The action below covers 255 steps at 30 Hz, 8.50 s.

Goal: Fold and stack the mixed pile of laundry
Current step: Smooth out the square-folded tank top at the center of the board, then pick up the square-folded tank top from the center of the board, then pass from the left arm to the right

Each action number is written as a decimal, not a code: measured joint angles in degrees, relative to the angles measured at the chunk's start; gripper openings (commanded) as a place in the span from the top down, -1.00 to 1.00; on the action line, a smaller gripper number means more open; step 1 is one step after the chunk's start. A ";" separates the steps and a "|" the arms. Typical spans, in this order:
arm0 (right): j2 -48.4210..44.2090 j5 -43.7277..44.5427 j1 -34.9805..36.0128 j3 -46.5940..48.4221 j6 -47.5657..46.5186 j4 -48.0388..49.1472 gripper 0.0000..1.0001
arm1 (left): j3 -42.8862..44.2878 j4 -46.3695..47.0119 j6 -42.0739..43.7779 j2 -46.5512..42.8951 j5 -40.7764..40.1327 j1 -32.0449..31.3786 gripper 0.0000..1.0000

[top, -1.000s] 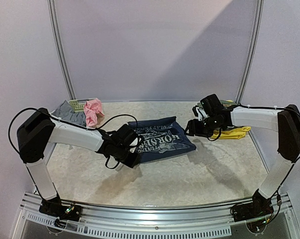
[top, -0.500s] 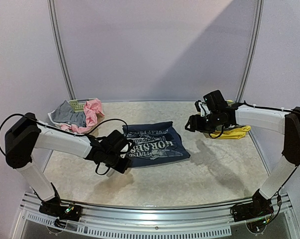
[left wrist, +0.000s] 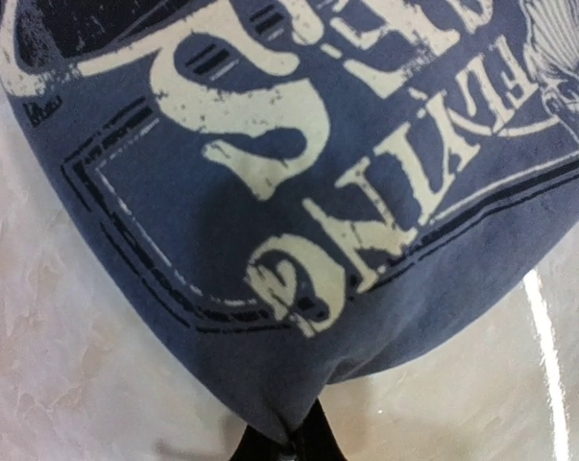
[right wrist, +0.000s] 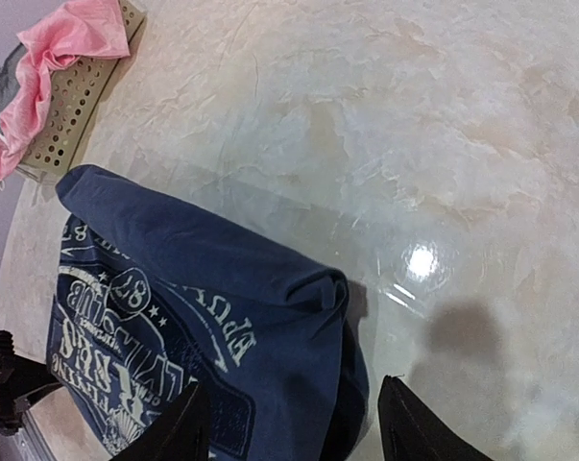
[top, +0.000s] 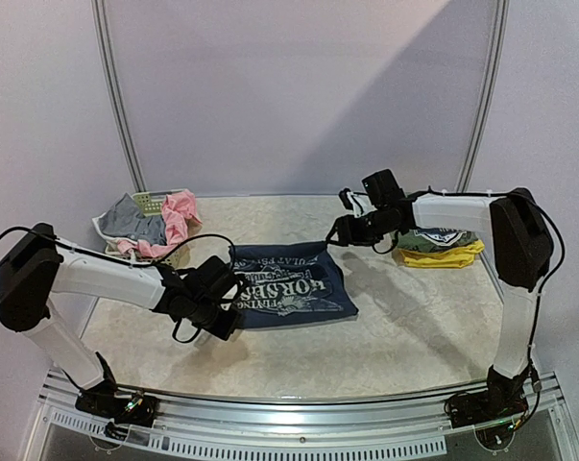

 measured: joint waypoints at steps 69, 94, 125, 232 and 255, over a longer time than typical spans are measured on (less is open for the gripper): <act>-9.03 -2.75 6.54 -8.26 -1.66 -5.27 0.57 | 15.96 -8.39 3.17 -7.13 -5.70 8.11 -0.01; -3.54 -5.31 9.35 -19.76 -1.05 2.91 0.72 | 31.45 -1.92 9.55 20.72 8.07 18.34 0.09; -22.49 10.34 8.87 -29.64 7.41 6.21 -0.97 | 30.80 -1.44 14.93 8.37 -3.96 16.15 -0.47; -17.49 -11.02 1.16 -35.58 31.82 22.40 -0.97 | 16.35 30.77 42.07 18.01 -13.25 -18.88 1.00; -4.13 -15.78 3.48 -29.77 38.34 31.98 -0.98 | 14.36 32.44 41.44 12.61 -13.09 -18.84 1.00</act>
